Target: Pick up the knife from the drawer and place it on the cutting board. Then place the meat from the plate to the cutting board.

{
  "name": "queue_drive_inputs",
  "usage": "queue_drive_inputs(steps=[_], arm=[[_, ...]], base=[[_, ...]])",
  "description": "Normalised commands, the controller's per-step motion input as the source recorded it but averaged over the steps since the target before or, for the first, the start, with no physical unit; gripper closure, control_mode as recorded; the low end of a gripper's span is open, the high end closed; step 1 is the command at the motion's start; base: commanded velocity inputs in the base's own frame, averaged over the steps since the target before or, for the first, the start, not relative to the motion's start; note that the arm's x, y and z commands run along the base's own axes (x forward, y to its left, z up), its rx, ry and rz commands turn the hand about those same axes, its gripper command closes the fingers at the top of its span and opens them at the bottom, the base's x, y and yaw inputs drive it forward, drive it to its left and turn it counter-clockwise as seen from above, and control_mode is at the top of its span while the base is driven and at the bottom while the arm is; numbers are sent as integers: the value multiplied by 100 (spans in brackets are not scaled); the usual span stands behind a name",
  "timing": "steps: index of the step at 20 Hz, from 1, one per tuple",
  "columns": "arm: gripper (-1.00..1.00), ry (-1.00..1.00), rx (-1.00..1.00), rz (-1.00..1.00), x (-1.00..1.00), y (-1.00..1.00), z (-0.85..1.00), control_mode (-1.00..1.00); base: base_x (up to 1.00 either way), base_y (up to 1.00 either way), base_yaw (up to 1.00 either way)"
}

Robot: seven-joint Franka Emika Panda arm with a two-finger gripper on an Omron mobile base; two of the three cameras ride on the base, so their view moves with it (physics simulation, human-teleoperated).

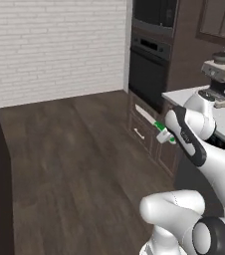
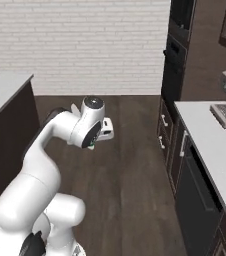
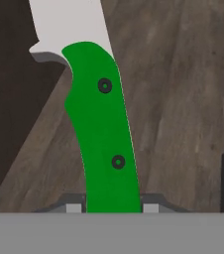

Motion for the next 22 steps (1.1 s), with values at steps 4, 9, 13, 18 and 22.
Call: queue_drive_inputs(steps=[4, 9, 13, 18, 22], arm=[[100, 0, 0, 0, 0, 0, 0, 100], [100, 0, 0, 0, 0, 0, 0, 100], [100, 0, 0, 0, 0, 0, 0, 100], [100, 0, 0, 0, 0, 0, 0, 100], [100, 0, 0, 0, 0, 0, 0, 100]], base=[[100, 0, 5], [100, 0, 7], [100, 0, 9], [100, 1, 13], [82, 0, 36]])
